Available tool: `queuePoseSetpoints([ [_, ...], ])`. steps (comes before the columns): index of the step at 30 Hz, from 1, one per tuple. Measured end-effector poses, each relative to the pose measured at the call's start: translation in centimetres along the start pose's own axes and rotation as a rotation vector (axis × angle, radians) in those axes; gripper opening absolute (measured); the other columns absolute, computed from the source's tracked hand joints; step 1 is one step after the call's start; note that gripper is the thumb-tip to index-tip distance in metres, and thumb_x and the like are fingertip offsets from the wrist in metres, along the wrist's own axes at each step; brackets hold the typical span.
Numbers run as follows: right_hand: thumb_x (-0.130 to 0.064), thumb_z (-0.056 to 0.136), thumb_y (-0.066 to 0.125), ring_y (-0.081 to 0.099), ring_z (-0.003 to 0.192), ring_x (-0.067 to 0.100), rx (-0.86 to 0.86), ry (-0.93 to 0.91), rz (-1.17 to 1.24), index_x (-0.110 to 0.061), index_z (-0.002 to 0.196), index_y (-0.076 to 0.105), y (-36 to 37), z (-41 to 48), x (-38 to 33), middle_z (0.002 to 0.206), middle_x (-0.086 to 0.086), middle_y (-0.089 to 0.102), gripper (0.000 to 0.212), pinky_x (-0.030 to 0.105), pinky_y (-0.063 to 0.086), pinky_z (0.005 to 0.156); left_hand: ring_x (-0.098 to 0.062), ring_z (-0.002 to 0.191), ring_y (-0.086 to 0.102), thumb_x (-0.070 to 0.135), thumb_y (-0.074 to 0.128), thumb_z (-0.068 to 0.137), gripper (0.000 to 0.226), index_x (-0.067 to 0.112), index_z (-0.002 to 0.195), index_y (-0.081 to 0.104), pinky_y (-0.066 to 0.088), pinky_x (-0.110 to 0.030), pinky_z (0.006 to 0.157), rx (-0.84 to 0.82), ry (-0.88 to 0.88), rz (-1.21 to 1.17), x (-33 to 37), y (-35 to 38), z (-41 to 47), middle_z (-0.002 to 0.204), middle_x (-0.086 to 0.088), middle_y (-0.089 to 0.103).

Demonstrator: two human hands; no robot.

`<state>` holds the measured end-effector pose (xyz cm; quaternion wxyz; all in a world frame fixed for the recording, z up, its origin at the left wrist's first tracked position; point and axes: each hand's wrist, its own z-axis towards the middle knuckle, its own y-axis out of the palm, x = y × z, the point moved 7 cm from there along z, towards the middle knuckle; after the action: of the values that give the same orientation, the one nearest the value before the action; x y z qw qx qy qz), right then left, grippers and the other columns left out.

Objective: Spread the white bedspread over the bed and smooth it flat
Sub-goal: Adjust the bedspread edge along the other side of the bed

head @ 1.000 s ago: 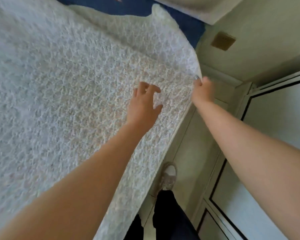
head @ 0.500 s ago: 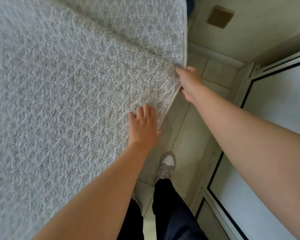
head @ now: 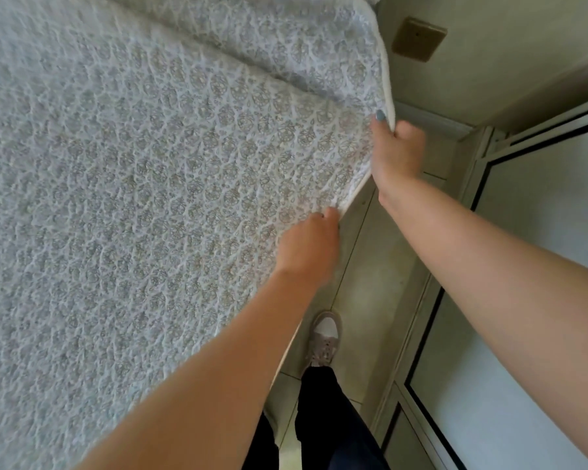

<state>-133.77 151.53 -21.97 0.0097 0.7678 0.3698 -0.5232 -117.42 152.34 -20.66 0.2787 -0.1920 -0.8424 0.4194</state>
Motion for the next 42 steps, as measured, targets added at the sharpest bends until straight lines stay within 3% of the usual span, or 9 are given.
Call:
queuePoseSetpoints([
  [5,-0.034,0.097,0.048,0.035,0.053,0.012,-0.032,0.007,-0.177,-0.013,0.060,0.036,-0.9,0.8,2.9,0.058,-0.002,0.036,0.044,0.029,0.026,0.052,-0.030,0.091,0.062,0.020,0.035,0.102,0.024,0.011,0.122,0.044,0.043,-0.037,0.062,-0.139,-0.004,-0.031,-0.1,2.3,0.9,0.110,-0.007,0.057],
  [9,-0.021,0.093,0.056,0.055,0.071,0.014,-0.249,0.187,-0.161,-0.003,0.098,0.059,1.4,1.6,3.8,0.082,0.003,0.059,0.019,0.028,0.045,0.062,-0.034,0.116,0.053,0.015,0.041,0.099,0.043,0.009,0.141,0.032,0.049,-0.043,0.077,-0.280,-0.110,0.059,-2.3,2.9,1.7,0.142,-0.010,0.040],
  [16,-0.035,0.081,0.068,0.065,0.077,0.015,-0.349,0.226,0.056,-0.016,0.095,0.064,1.4,4.8,-3.1,0.089,0.000,0.068,0.023,0.024,0.046,0.061,-0.021,0.105,0.055,0.021,0.042,0.098,0.025,0.019,0.121,0.052,0.050,-0.035,0.075,0.097,0.033,-0.092,-2.8,-6.0,4.6,0.124,0.002,0.051],
  [23,-0.037,0.077,0.072,0.069,0.082,0.023,-0.264,0.278,0.062,-0.006,0.120,0.056,3.8,9.3,-7.0,0.106,0.012,0.068,0.055,0.030,0.056,0.065,-0.019,0.117,0.047,0.015,0.049,0.093,0.026,0.018,0.117,0.058,0.036,-0.034,0.102,0.430,0.068,-0.093,-4.5,-14.7,8.6,0.122,0.001,0.050],
  [26,-0.041,0.075,0.072,0.065,0.094,0.025,-0.177,0.240,-0.024,-0.009,0.123,0.051,4.4,10.8,-8.1,0.111,0.008,0.064,0.061,0.037,0.056,0.078,-0.020,0.120,0.048,0.019,0.045,0.095,0.031,0.020,0.125,0.053,0.032,-0.035,0.106,0.391,0.068,-0.096,-5.5,-15.9,11.4,0.128,0.002,0.052],
  [29,-0.037,0.087,0.062,0.060,0.081,0.019,-0.104,0.135,-0.152,-0.015,0.095,0.060,4.5,11.6,-8.3,0.083,0.001,0.061,0.024,0.030,0.046,0.071,-0.020,0.125,0.045,0.026,0.040,0.097,0.037,0.022,0.133,0.047,0.029,-0.039,0.111,0.308,0.037,-0.088,-5.8,-15.2,13.8,0.135,0.003,0.048],
  [33,-0.033,0.098,0.045,0.045,0.059,0.017,0.022,0.102,-0.259,-0.017,0.066,0.042,2.4,12.1,-6.6,0.066,0.001,0.048,0.036,0.028,0.034,0.057,-0.020,0.135,0.035,0.029,0.038,0.097,0.041,0.023,0.137,0.044,0.024,-0.050,0.114,0.274,0.003,-0.026,-5.4,-14.2,15.2,0.142,0.003,0.042],
  [38,-0.034,0.097,0.046,0.056,0.077,0.025,0.290,0.181,-0.234,-0.009,0.085,0.057,-2.9,14.2,-5.3,0.083,0.008,0.058,0.030,0.034,0.044,0.066,-0.023,0.149,0.004,0.036,0.033,0.101,0.048,0.030,0.148,0.027,0.000,-0.056,0.117,0.183,0.074,0.047,-2.3,-12.8,17.1,0.160,0.004,0.013],
  [42,-0.034,0.098,0.047,0.055,0.083,0.021,0.091,0.281,-0.263,-0.011,0.109,0.063,-0.9,15.1,-4.4,0.095,0.005,0.060,0.030,0.027,0.041,0.069,-0.025,0.148,-0.006,0.039,0.035,0.100,0.056,0.035,0.151,0.014,0.002,-0.060,0.116,0.195,0.002,0.044,-2.0,-12.6,18.2,0.161,0.002,0.003],
])
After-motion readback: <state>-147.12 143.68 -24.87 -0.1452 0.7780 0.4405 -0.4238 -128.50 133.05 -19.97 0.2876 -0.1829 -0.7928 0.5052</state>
